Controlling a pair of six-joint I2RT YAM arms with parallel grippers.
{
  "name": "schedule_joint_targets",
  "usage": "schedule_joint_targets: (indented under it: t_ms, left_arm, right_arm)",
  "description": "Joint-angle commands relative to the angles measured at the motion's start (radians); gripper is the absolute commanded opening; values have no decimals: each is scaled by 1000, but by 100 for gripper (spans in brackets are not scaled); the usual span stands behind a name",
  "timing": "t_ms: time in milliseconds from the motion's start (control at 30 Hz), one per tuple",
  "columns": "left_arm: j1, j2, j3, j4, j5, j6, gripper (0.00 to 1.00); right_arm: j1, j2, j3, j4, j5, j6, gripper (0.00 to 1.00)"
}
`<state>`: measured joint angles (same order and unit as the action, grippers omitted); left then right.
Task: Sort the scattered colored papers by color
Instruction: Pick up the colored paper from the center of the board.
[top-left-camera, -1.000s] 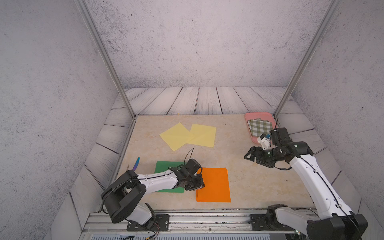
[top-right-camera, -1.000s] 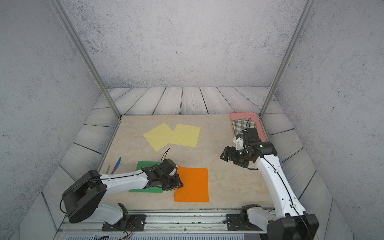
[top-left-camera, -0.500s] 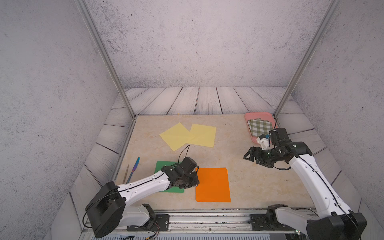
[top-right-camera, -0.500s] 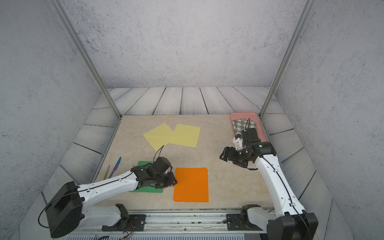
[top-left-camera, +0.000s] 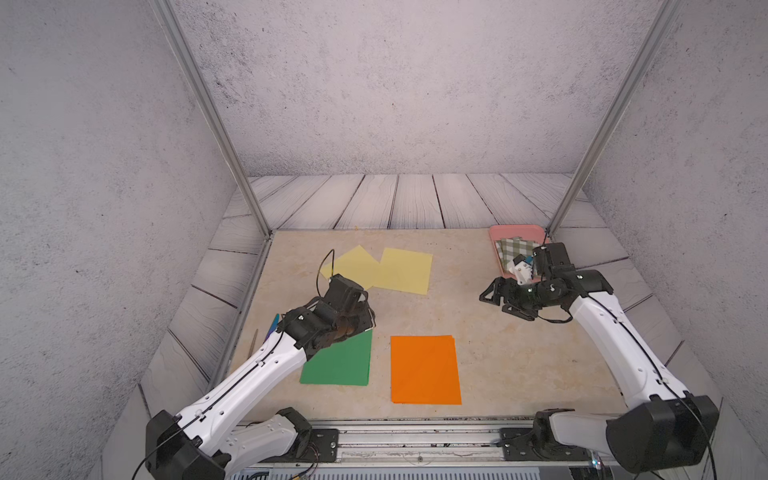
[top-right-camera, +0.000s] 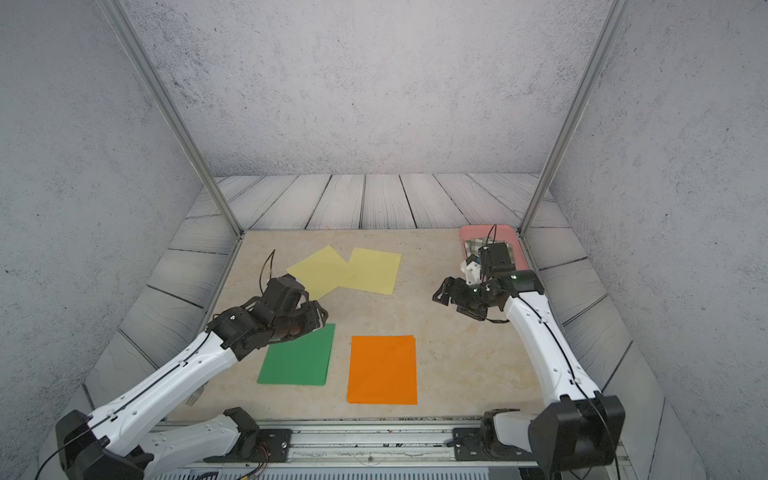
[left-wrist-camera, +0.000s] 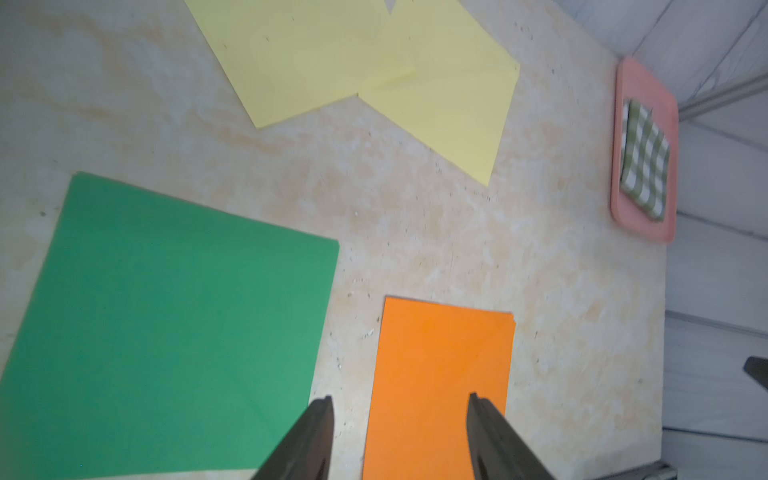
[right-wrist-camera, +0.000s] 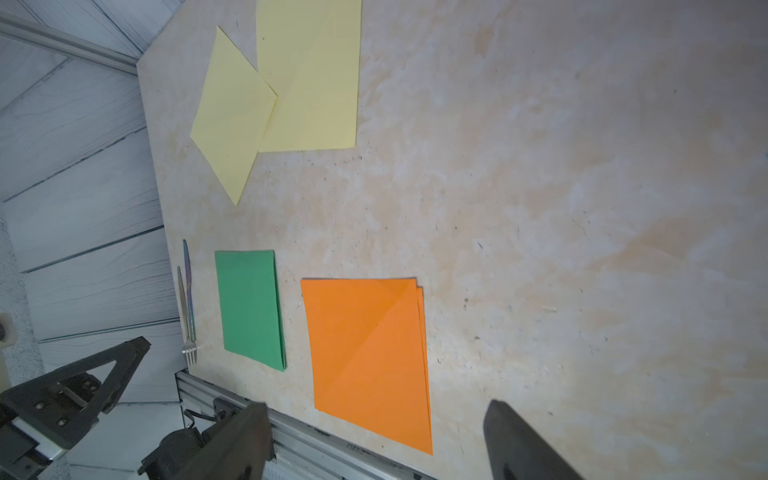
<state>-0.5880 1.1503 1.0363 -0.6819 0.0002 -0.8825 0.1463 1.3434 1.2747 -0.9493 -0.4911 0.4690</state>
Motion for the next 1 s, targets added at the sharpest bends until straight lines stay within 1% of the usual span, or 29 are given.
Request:
schedule_joint_targets:
  t_ms: [0, 100, 167, 233, 333, 400, 467, 533, 667, 867, 967]
  left_arm:
    - [107, 161, 94, 47, 105, 135, 57]
    - [199, 343, 221, 101, 226, 191, 57]
    - [250, 470, 333, 114, 308, 231, 57]
    - [278, 577, 446, 97, 350, 271, 58]
    - [316, 724, 615, 29, 440, 313, 59]
    - [327, 784, 681, 1, 467, 328, 60]
    - [330, 809, 705, 8, 489, 334, 62]
    - [332, 822, 714, 16, 494, 336, 64]
    - [335, 847, 725, 15, 517, 330, 65]
    - [335, 859, 739, -14, 526, 339, 67]
    - [335, 852, 732, -39, 516, 352, 67]
  right_arm:
    - [47, 162, 119, 73, -37, 22, 81]
    - [104, 364, 302, 23, -21, -8, 80]
    - [147, 526, 480, -46, -1, -39, 80]
    - [179, 671, 653, -104, 31, -53, 79]
    - [201, 886, 865, -166, 28, -54, 79]
    - [211, 1001, 1005, -205, 17, -62, 79]
    - [220, 1094, 1103, -230, 7, -71, 79]
    - [229, 1143, 1127, -210, 0, -76, 79]
    - [240, 1198, 1108, -155, -21, -95, 80]
    - [266, 1212, 1055, -76, -87, -102, 80]
    - [281, 1234, 1064, -63, -117, -93, 80]
